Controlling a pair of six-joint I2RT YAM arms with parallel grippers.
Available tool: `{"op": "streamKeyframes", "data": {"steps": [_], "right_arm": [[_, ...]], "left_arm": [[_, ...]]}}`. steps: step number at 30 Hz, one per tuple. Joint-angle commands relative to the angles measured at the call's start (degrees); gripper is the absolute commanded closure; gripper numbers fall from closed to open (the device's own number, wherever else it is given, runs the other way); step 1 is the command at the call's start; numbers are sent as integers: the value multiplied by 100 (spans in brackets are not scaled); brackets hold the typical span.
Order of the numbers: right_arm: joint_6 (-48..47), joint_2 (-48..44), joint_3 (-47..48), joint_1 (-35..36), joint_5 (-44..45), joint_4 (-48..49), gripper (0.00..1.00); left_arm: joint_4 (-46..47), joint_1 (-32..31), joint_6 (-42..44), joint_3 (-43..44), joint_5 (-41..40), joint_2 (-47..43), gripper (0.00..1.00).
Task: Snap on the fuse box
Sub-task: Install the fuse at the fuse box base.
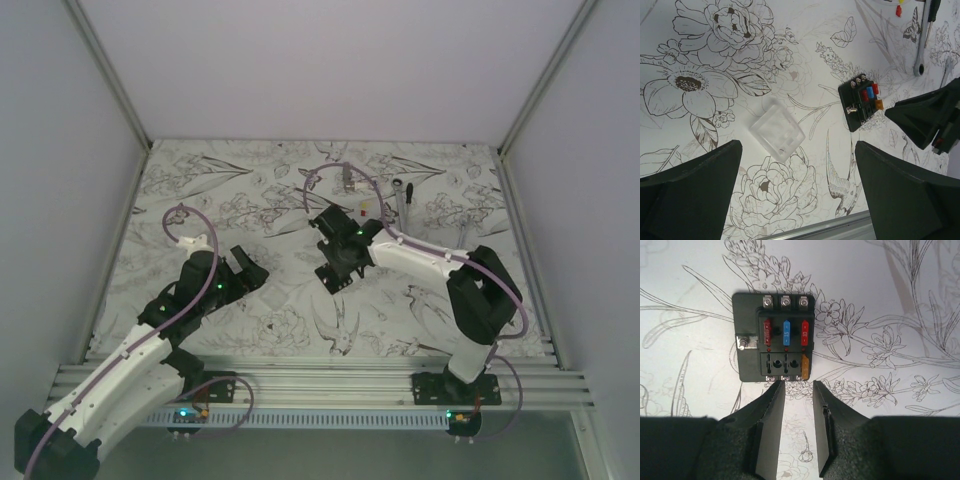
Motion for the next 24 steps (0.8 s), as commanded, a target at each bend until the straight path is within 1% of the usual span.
{"op": "streamKeyframes", "data": {"steps": [1,15,24], "right_arm": [[-93,-217,-36,-88,-106,282,65],[-147,23,-142,-372,-485,553,71],[-144,162,-176,-407,-599,570,75]], "left_arm": [[-46,51,4,-44,87,-9,0],[-46,51,6,-44,101,-13,0],[-45,51,5,-44,86,-11,0]]}}
